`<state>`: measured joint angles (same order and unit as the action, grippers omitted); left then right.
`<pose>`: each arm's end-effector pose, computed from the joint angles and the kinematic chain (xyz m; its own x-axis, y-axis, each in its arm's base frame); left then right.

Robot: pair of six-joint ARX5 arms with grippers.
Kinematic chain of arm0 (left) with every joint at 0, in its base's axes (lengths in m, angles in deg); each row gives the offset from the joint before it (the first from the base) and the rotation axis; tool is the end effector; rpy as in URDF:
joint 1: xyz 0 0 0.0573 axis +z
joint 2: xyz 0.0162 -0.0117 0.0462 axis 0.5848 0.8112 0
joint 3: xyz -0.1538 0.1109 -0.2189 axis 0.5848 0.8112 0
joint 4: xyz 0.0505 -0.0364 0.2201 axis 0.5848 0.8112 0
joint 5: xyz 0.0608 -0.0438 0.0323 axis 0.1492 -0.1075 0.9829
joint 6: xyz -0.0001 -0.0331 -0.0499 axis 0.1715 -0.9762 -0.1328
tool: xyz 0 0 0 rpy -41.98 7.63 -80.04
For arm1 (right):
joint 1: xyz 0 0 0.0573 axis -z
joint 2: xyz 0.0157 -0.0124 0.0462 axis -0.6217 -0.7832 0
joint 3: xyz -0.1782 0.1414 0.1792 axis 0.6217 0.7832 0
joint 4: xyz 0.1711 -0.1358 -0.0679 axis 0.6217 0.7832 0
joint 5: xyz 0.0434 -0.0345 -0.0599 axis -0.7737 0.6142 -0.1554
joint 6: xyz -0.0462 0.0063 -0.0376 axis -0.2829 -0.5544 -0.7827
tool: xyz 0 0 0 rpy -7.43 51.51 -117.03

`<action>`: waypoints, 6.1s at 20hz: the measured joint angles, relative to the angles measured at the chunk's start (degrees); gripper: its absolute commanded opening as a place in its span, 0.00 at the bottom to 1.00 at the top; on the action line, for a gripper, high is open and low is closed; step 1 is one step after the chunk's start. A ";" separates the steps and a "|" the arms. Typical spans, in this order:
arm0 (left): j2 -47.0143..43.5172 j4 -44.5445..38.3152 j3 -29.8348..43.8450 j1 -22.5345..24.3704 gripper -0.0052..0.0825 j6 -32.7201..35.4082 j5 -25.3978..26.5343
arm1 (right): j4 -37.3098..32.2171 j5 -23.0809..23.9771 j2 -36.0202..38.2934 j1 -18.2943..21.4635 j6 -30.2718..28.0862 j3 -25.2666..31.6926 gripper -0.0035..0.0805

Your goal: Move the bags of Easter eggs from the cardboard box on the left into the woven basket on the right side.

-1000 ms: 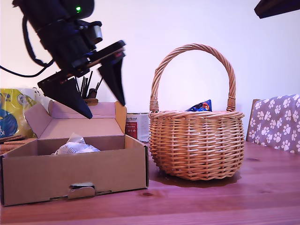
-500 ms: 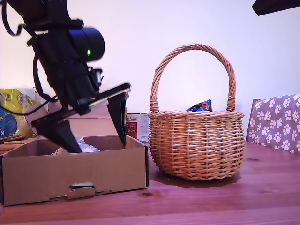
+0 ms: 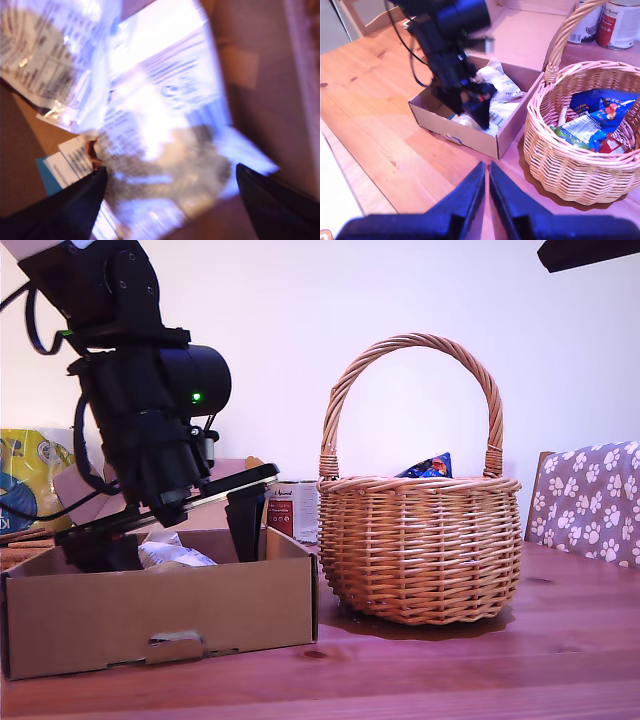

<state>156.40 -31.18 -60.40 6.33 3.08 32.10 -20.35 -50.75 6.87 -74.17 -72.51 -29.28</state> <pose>0.2967 -0.1766 0.1927 0.1153 -0.2972 -0.9478 0.0077 0.9544 -0.2984 0.0641 0.0570 0.2843 0.5861 0.7019 -0.4048 -0.7604 0.6490 0.0245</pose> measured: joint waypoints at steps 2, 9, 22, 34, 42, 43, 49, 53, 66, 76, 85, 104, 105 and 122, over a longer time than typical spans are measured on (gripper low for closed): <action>0.15 -0.50 0.00 0.00 0.88 0.02 0.13 | 0.00 0.00 0.00 0.00 0.00 0.00 0.03; 0.20 -1.70 -0.85 -0.04 0.15 2.62 -0.09 | 0.00 0.00 0.00 0.00 0.00 0.00 0.03; -6.27 2.71 -1.77 0.17 0.14 10.19 0.66 | 0.52 0.00 0.00 0.00 0.00 0.00 0.03; -19.37 -4.94 -1.77 -5.42 0.14 18.27 -8.31 | 0.52 0.20 0.00 0.00 0.00 0.00 0.03; -18.75 -28.24 -1.77 -15.85 0.14 18.27 -4.37 | 5.66 9.53 6.73 0.00 2.78 -1.03 0.03; -17.88 -31.32 -1.79 -16.15 0.14 18.29 -2.21 | 6.03 10.23 7.50 0.00 2.86 -1.68 0.03; -5.09 -46.34 -1.79 -15.87 0.14 25.64 5.20 | 7.48 10.73 9.38 0.00 2.91 -4.26 0.03; 0.07 -48.89 -1.79 -15.93 0.14 27.93 8.22 | 7.91 10.73 9.38 0.00 2.91 -4.26 0.03; 2.25 -37.51 -3.30 -15.41 0.67 28.61 9.86 | 8.72 10.73 9.38 0.00 2.91 -4.26 0.03; 1.75 -12.85 -17.97 -15.45 0.75 28.94 3.48 | 8.94 10.71 9.38 0.00 2.91 -4.26 0.03; -10.10 11.23 -18.08 -13.46 0.59 34.27 5.33 | 8.87 10.71 9.38 0.00 2.91 -4.26 0.03; -21.24 -18.27 11.47 4.85 0.96 39.04 6.95 | 8.90 10.34 9.38 0.00 3.06 -4.26 0.03; -20.35 -20.55 11.47 5.18 0.96 39.04 7.13 | 8.90 10.34 9.38 0.00 3.04 -4.28 0.03; -5.57 -24.48 11.52 10.36 0.92 34.67 -3.82 | 8.85 10.29 9.38 0.00 4.17 -4.28 0.03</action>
<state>150.83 -55.66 -48.88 16.70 37.74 28.27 -11.50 -40.45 16.25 -74.17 -68.34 -33.56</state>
